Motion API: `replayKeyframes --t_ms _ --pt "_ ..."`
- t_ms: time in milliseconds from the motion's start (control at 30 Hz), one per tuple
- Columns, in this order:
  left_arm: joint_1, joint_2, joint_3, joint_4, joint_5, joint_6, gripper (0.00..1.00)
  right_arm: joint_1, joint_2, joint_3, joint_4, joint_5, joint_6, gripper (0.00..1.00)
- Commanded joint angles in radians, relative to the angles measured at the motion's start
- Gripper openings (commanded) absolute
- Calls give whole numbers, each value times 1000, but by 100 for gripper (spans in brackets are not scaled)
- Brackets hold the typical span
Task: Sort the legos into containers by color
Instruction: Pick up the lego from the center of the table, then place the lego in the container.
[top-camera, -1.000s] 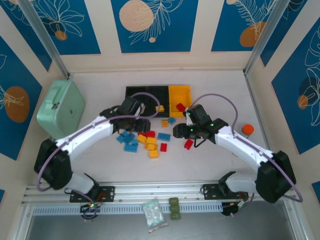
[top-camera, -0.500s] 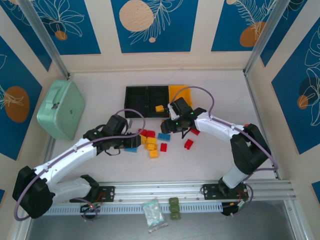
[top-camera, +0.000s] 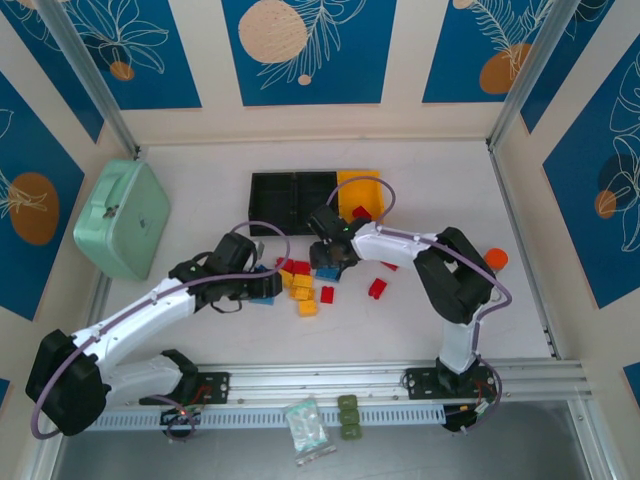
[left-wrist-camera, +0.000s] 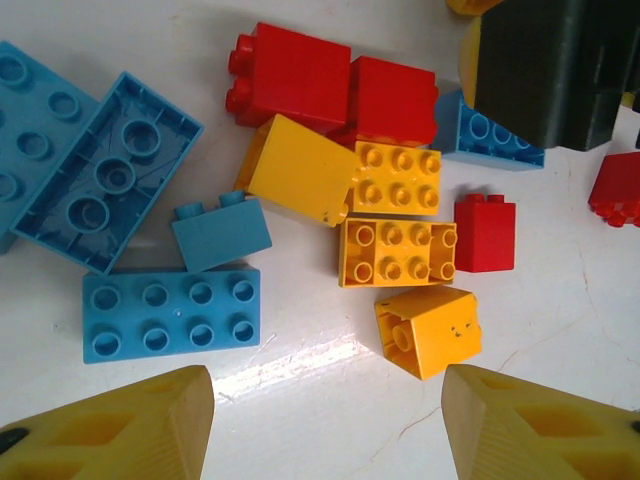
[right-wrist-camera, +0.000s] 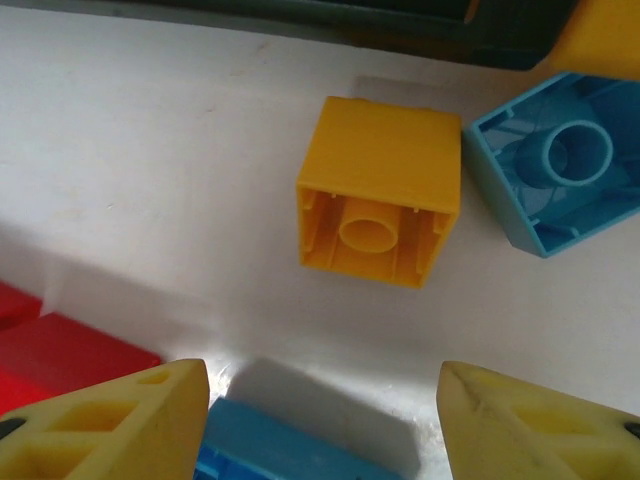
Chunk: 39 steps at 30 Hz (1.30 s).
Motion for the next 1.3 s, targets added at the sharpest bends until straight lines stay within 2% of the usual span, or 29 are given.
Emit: replayKeyframes --t_ms 0,500,733,833,1067,1267 --pt "-3 -12 -15 -6 7 -14 62 3 26 35 -23 84 78 62" --pt "-3 18 -23 1 3 -18 61 -22 118 121 0 109 77 53" --pt "-4 38 -22 12 10 -19 61 -22 120 132 -30 123 76 34" --pt "-3 47 -19 19 16 -16 61 -7 89 110 -45 135 77 29" --pt "-3 56 2 42 26 -2 61 31 -68 70 -117 114 73 29" --pt "-3 42 11 63 36 -3 61 -16 -90 180 -215 7 42 29"
